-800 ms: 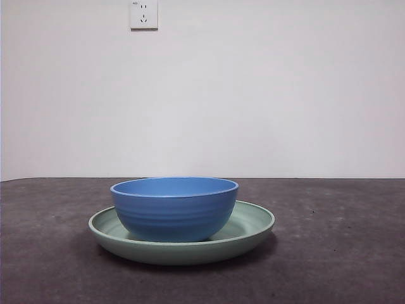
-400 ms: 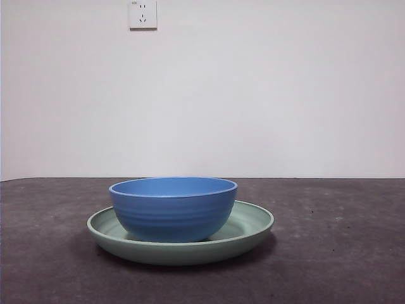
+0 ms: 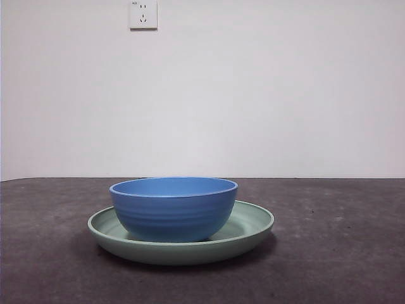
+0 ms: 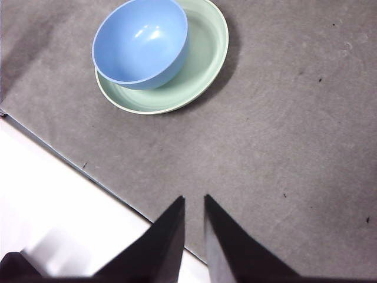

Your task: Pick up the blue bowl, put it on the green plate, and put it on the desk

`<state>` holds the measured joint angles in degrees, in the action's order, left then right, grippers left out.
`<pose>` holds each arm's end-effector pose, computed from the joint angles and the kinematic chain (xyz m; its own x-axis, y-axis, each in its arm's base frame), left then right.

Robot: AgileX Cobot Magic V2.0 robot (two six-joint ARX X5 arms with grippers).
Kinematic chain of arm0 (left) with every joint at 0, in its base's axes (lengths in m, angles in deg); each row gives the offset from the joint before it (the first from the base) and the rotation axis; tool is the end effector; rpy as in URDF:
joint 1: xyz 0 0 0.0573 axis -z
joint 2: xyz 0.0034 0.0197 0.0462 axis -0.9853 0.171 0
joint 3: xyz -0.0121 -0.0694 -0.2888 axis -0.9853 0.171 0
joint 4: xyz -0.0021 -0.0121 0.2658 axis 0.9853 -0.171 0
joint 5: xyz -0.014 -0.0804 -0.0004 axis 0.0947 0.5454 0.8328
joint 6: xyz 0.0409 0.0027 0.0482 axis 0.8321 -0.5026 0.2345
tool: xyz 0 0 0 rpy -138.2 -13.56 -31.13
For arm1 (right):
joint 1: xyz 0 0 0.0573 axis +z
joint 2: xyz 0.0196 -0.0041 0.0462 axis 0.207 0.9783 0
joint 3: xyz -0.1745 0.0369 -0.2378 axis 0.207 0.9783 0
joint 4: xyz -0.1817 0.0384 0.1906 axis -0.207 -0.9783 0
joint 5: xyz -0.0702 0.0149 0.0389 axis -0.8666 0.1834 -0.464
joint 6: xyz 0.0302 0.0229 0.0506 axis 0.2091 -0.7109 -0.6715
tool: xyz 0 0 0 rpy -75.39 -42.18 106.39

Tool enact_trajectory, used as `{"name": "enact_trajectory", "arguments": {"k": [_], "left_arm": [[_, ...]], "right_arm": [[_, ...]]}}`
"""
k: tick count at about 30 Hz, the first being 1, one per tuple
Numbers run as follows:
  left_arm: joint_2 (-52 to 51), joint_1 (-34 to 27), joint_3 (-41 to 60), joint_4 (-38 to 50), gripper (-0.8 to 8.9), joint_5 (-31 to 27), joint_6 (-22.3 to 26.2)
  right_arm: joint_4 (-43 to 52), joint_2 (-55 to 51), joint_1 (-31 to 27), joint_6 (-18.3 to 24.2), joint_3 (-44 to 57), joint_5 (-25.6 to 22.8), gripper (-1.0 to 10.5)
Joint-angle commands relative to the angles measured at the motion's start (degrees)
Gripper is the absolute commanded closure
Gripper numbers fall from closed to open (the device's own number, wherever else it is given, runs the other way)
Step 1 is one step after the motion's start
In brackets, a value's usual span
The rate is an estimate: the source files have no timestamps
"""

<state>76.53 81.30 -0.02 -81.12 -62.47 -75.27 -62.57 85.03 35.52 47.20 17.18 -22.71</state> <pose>0.0878 -0.0035 0.1569 0.9789 -0.0625 -0.1947 0.0538 0.9973 -0.0498 0.0567 0.0396 0.3215 0.4694 0.5420 -0.6971 -0.4974 0.8146 0.2984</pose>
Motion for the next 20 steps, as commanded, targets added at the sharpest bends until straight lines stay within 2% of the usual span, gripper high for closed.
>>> {"name": "enact_trajectory", "arguments": {"k": [1, 12, 14, 16, 20], "left_arm": [[-0.07, -0.11, 1.11, -0.26, 7.94, -0.17, 0.20], [-0.09, -0.11, 1.11, -0.24, 7.94, -0.17, 0.20], [-0.07, -0.11, 1.11, -0.26, 7.94, -0.17, 0.20], [-0.07, -0.11, 1.11, -0.24, 7.94, -0.17, 0.20], [-0.09, -0.11, 1.11, -0.24, 7.94, -0.17, 0.20]], "right_arm": [[0.52, 0.15, 0.33, 0.26, -0.44, 0.02, 9.0], [0.48, -0.22, -0.26, 0.28, -0.42, -0.11, 9.0], [0.44, -0.79, -2.60, 0.22, -0.39, 0.94, 9.0], [2.86, -1.95, -6.08, 1.88, 0.31, 1.99, 9.0], [18.80, -8.59, -14.88, 2.73, 8.20, 2.99, 9.0]]}}
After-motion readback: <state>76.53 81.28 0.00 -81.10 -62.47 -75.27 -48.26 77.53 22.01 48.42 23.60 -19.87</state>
